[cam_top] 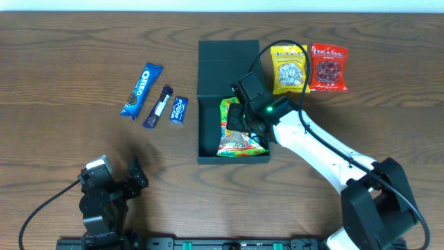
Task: Pack container
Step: 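Lift the Haribo bag and lower it into the black box, then open the right gripper and withdraw it from the box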
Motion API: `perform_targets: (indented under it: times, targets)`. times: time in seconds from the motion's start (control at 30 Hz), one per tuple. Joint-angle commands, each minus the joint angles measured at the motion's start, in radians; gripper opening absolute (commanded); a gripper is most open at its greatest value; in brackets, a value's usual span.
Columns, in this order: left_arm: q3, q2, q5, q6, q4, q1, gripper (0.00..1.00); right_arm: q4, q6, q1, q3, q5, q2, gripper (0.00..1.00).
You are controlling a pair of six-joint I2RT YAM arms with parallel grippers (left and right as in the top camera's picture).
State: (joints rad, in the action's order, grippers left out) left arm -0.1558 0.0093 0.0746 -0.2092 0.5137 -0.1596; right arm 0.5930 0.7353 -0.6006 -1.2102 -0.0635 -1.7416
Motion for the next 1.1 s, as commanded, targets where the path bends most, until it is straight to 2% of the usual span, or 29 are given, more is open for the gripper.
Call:
perform_targets:
  times: [0.0, 0.03, 0.1, 0.17, 0.5, 0.77, 1.07]
  targets:
    - [0.015, -0.006, -0.004, 0.007, -0.002, 0.003, 0.95, 0.005, 0.012, -0.010, -0.025, 0.006, 0.005, 0.30]
    - [0.015, -0.006, -0.004, 0.007, -0.002, 0.003, 0.95, 0.006, 0.012, -0.010, -0.025, 0.002, 0.005, 0.45]
    - [0.015, -0.006, -0.004, 0.007, -0.002, 0.003, 0.95, 0.006, 0.011, -0.010, -0.026, -0.013, 0.009, 0.62]
    - [0.015, -0.006, -0.004, 0.007, -0.002, 0.003, 0.95, 0.006, 0.012, -0.009, -0.026, -0.024, 0.015, 0.70]
    - [0.015, -0.006, -0.004, 0.007, -0.002, 0.003, 0.95, 0.053, 0.008, -0.009, -0.028, -0.061, 0.129, 0.72]
    - [0.015, -0.006, -0.004, 0.007, -0.002, 0.003, 0.95, 0.135, -0.082, -0.009, -0.028, -0.064, 0.349, 0.73]
    - [0.015, -0.006, -0.004, 0.007, -0.002, 0.003, 0.95, 0.277, -0.177, -0.009, -0.028, -0.064, 0.570, 0.79]
